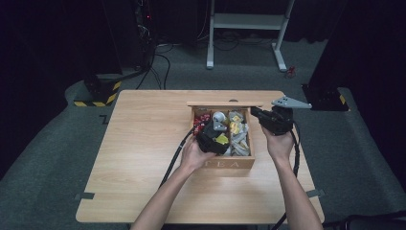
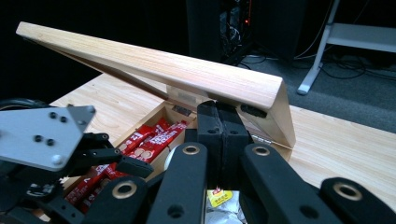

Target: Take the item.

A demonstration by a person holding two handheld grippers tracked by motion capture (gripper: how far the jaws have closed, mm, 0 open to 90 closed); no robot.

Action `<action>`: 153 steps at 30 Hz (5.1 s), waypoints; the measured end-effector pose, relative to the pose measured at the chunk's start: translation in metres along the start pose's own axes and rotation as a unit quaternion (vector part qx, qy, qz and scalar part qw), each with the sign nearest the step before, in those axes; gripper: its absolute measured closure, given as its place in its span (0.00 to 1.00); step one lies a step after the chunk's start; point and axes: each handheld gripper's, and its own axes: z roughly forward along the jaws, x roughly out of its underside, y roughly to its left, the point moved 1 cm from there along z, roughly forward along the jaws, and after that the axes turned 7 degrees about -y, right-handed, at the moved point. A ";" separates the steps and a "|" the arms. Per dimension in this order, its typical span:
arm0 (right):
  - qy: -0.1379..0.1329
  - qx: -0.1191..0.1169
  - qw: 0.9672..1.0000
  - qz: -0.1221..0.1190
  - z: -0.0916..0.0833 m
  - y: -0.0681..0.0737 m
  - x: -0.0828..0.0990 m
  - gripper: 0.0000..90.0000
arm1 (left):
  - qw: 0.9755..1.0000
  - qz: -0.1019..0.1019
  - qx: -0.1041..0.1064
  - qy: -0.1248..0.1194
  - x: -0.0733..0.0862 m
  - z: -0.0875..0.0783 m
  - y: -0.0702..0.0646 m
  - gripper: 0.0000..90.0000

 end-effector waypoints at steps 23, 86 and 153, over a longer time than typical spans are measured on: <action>-0.002 -0.002 1.000 0.002 0.000 0.000 0.001 1.00 | 1.000 -0.002 0.015 -0.005 -0.001 -0.006 0.003 0.42; 0.000 -0.004 1.000 0.002 0.000 0.002 0.005 1.00 | 0.996 -0.035 0.005 -0.082 0.015 -0.078 0.020 0.43; 0.000 -0.004 1.000 0.001 -0.001 0.003 0.007 1.00 | 0.988 -0.109 -0.040 -0.105 0.072 -0.144 0.076 0.43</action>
